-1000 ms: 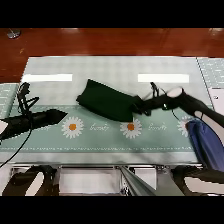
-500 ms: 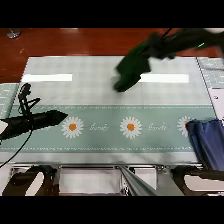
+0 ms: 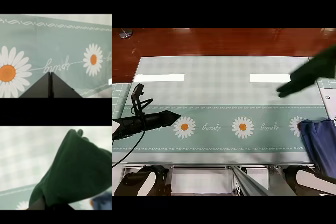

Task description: Fold the shirts.

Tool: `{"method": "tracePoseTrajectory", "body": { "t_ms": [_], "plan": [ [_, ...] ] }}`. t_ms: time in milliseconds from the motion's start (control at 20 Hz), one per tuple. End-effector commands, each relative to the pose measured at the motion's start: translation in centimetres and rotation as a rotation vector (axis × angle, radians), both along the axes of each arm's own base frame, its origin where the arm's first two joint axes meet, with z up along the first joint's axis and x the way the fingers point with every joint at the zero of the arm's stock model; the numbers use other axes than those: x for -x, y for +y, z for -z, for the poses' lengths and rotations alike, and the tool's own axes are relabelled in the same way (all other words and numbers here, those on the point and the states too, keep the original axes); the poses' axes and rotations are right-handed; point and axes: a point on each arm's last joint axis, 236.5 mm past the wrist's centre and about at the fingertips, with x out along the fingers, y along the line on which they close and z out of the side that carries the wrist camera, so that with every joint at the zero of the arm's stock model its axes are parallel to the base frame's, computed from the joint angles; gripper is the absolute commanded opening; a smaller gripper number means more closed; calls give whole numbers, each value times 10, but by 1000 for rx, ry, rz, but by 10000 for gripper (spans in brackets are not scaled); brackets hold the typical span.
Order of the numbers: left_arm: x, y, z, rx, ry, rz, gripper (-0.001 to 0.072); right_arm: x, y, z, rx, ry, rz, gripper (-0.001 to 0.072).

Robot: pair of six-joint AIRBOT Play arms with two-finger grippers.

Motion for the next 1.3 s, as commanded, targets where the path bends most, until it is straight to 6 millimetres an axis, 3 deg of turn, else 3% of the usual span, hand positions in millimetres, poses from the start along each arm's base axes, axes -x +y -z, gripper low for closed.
{"method": "tracePoseTrajectory", "body": {
  "t_ms": [0, 100, 250, 400, 500, 550, 600, 650, 750, 850, 900, 950, 1000, 1050, 1100, 1150, 1200, 1250],
  "plan": [
    [-2, -1, -2, 12, -6, -7, 22, 83, -57, 11, 34, 133, 227, 29],
    [-3, 0, -3, 10, -12, -13, 22, 133, -75, 33, 42, 208, 354, 30],
    [-6, 1, -3, 8, -18, -20, 22, 227, -106, 71, 94, 371, 608, 29],
    [-8, 2, -4, 7, -26, -28, 22, 307, -93, 109, 62, 478, 855, 30],
    [-9, 3, -4, 6, -31, -33, 22, 330, -81, 134, 71, 470, 947, 34],
    [-9, 3, -4, 6, -31, -31, 22, 336, -78, 143, 94, 472, 956, 205],
    [-9, 3, -4, 1, -36, -23, 22, 340, -79, 150, 106, 482, 959, 545],
    [-9, 3, -4, -6, -44, -14, 22, 341, -81, 152, 108, 493, 959, 617],
    [-15, 6, -7, -11, -63, -31, 22, 319, -95, 147, 86, 438, 924, 617],
    [-31, 13, -19, -19, -100, -60, 22, 272, -118, 123, 72, 288, 838, 602],
    [-42, 17, -32, -23, -125, -69, 22, 239, -126, 105, 66, 191, 749, 487],
    [-57, 22, -52, -26, -163, -79, 22, 194, -130, 78, 63, 54, 627, 260],
    [-74, 24, -78, -47, -224, -55, 22, 142, -126, 43, 39, -110, 510, 107],
    [-89, 24, -107, -65, -287, -26, 21, 93, -109, 7, 6, -265, 379, 30],
    [-104, 22, -138, -69, -341, -11, 21, 45, -78, -30, -53, -410, 244, 30],
    [-119, 17, -170, -69, -399, 11, 20, 10, -40, -53, -102, -494, 117, 30],
    [-130, 7, -195, -58, -432, 36, 20, -17, 8, -61, -124, -524, -33, 30],
    [-136, -8, -213, -43, -450, 77, 20, -32, 56, -50, -117, -497, -176, 30]
  ]
}}
